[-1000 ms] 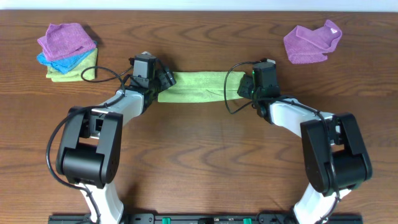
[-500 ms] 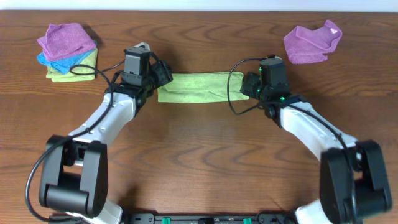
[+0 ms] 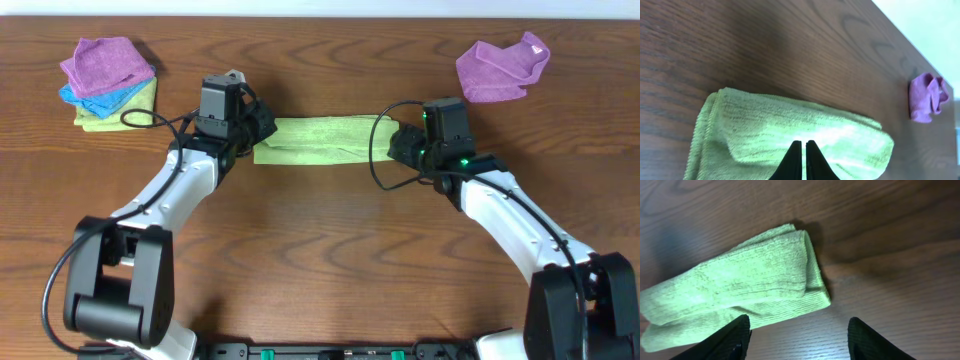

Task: Fold the cloth
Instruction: 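Hold the folded strip ends with both grippers and press it flat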

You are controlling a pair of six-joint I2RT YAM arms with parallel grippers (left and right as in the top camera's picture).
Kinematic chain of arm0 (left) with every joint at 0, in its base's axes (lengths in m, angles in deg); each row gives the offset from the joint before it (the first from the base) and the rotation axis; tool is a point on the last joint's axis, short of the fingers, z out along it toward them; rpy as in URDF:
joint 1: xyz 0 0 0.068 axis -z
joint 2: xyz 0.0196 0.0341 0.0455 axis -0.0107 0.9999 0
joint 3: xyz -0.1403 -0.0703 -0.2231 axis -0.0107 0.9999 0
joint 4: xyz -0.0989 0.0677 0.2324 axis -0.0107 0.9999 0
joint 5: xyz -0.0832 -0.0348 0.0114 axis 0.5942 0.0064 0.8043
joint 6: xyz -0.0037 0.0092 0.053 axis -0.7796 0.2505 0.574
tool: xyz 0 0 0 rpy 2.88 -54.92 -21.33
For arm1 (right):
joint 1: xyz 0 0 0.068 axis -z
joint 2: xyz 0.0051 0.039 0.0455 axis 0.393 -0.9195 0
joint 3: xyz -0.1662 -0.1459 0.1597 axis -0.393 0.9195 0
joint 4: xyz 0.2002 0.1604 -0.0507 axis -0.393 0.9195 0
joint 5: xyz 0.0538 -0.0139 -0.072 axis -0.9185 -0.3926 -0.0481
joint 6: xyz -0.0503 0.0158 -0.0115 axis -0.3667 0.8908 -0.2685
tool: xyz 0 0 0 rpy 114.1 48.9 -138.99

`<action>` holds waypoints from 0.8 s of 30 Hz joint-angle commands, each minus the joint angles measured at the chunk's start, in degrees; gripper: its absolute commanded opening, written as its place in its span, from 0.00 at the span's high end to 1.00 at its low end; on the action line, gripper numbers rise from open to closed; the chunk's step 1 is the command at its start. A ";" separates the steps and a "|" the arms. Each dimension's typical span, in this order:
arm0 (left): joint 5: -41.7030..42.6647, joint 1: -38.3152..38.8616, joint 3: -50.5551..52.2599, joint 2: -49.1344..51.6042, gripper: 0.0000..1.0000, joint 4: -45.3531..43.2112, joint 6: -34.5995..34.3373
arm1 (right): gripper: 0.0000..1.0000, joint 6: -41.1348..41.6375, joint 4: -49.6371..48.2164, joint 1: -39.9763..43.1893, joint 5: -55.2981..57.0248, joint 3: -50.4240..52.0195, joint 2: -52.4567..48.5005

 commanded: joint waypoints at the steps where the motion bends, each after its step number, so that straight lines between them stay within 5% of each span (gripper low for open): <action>1: 0.39 -0.09 -0.42 4.70 0.94 -1.53 -3.87 | 0.36 3.45 0.31 0.35 -1.64 -0.79 0.44; 7: 3.48 -0.09 -0.42 11.52 0.94 -6.23 -6.69 | 0.29 6.01 0.70 0.35 -1.64 -0.68 -0.90; 24: -1.51 -0.04 -0.42 12.98 0.94 -2.25 -6.36 | 0.31 12.02 -4.72 0.35 -4.20 -0.68 -9.14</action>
